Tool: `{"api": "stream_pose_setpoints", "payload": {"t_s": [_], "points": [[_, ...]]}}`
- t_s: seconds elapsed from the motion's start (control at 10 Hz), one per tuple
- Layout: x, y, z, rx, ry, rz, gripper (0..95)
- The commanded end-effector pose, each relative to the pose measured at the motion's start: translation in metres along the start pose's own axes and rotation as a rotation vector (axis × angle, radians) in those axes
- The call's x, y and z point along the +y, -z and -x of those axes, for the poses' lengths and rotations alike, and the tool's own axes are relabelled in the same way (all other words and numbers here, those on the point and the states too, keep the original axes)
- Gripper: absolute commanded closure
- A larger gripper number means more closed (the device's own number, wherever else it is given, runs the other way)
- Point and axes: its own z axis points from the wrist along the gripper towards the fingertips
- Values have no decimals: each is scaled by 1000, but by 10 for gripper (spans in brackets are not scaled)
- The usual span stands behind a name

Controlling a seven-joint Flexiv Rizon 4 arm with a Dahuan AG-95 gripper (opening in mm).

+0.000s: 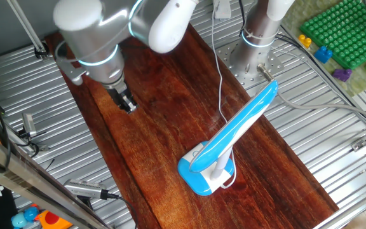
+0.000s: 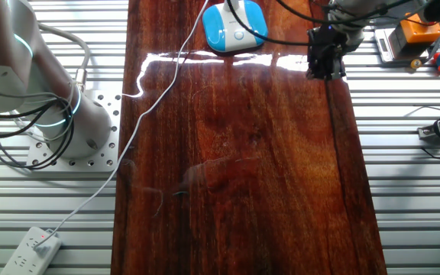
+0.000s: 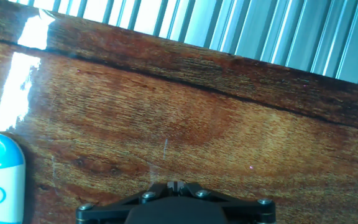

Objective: Turn on the desk lamp by pressing the button

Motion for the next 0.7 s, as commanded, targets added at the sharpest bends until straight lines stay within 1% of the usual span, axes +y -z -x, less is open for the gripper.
{"api": "stream_pose_setpoints", "payload": {"t_s": [0.1, 0.2, 0.3, 0.5, 0.7], "points": [[6, -4, 0, 11, -15, 2, 950], [11, -6, -1, 30, -26, 6, 950], [15, -7, -1, 42, -39, 8, 950], [29, -13, -2, 49, -60, 6, 950], [39, -18, -4, 49, -69, 6, 950]]}}
